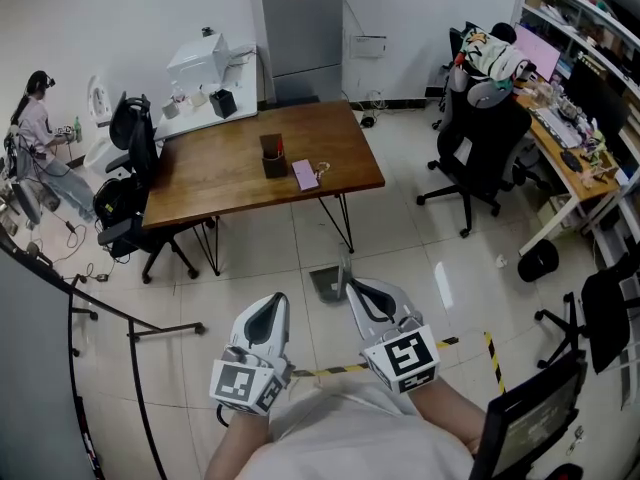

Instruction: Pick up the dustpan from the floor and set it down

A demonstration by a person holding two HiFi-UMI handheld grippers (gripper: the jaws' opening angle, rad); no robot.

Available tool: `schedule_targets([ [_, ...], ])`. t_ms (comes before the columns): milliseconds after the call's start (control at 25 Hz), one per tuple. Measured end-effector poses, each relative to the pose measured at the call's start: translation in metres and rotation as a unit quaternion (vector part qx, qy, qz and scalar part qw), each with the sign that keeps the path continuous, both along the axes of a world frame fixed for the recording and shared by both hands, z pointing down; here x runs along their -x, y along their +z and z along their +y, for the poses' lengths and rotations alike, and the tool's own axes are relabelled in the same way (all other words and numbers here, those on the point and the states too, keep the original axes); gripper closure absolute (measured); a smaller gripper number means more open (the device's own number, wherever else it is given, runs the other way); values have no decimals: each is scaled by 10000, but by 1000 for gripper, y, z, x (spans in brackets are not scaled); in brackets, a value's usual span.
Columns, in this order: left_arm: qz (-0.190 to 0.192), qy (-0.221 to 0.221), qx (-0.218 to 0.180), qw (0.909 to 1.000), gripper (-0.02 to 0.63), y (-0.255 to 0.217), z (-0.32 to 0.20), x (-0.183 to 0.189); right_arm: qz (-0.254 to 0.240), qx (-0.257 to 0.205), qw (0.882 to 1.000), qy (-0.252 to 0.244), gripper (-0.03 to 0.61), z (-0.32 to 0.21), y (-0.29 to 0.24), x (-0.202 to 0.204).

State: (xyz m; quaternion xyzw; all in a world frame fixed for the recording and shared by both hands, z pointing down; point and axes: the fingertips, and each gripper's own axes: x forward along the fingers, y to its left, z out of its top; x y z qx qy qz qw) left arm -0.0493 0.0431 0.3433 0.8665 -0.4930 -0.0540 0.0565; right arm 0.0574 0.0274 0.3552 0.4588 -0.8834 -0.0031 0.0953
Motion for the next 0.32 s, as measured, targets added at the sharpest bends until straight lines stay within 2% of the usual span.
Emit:
schedule_targets([
  [320, 40, 10, -33, 10000, 598, 3, 5, -3, -21, -16, 10000, 28, 577, 6, 2, -5],
])
